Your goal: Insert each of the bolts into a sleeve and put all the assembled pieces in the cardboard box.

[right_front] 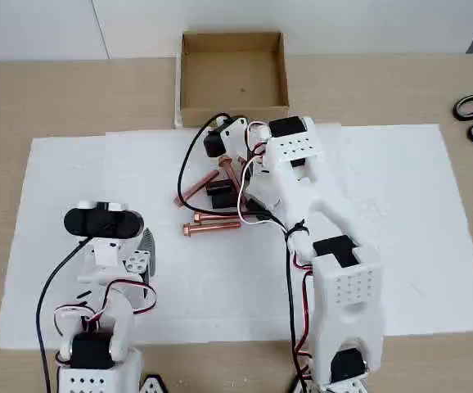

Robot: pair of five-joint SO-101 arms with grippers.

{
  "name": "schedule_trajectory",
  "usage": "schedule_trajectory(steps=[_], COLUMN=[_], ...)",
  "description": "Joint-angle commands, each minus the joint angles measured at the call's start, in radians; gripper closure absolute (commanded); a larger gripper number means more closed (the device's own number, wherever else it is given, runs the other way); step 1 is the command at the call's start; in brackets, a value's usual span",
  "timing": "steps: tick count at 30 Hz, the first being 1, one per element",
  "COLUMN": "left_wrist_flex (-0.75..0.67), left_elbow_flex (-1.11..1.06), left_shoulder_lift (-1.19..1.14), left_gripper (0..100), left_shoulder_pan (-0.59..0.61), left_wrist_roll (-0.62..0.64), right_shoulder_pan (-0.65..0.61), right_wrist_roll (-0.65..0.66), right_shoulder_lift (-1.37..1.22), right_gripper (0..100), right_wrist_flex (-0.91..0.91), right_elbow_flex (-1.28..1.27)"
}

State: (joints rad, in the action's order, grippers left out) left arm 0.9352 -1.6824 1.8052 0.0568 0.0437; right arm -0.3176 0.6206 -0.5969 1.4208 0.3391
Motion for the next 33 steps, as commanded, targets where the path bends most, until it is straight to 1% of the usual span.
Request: schedule_trajectory(steps=[1, 6, 11, 12, 15, 17, 20, 23, 33], left_wrist_flex=[-0.026, -0.026, -0.026, -0.026, -0.026, -0.026, -0.026, -0.026, -0.026], left_elbow_flex=[0.005, 0.005, 0.005, 0.005, 0.005, 0.005, 0.005, 0.005, 0.005], left_shoulder_lift=[0.017, 0.017, 0.017, 0.017, 0.017, 0.017, 0.017, 0.017, 0.017], left_gripper=[87, 87, 87, 87, 87, 87, 87, 87, 87], left_shoulder_pan=[0.009, 0.009, 0.009, 0.009, 0.009, 0.009, 0.009, 0.009, 0.009], left_wrist_roll=[-0.003, -0.003, -0.003, -0.003, -0.003, -0.003, -0.003, -0.003, -0.003], right_shoulder_pan=[-0.042, -0.050, -0.047, -0.047, -0.048, -0.044, -0.044, -0.044, -0.044], right_wrist_roll=[0.011, 0.009, 0.005, 0.005, 0.002, -0.011, -0.012, -0.015, -0.018], right_shoulder_lift=[-0.036, -0.093, -0.096, -0.094, -0.094, -0.093, -0.093, -0.084, 0.145], right_gripper=[85.6, 85.6, 86.7, 88.9, 99.8, 97.6, 99.6, 99.5, 99.5], right_wrist_flex=[-0.018, -0.054, -0.044, -0.039, -0.024, -0.016, -0.008, -0.008, 0.088], right_elbow_flex=[0.002, 0.002, 0.002, 0.002, 0.002, 0.002, 0.002, 0.003, 0.003])
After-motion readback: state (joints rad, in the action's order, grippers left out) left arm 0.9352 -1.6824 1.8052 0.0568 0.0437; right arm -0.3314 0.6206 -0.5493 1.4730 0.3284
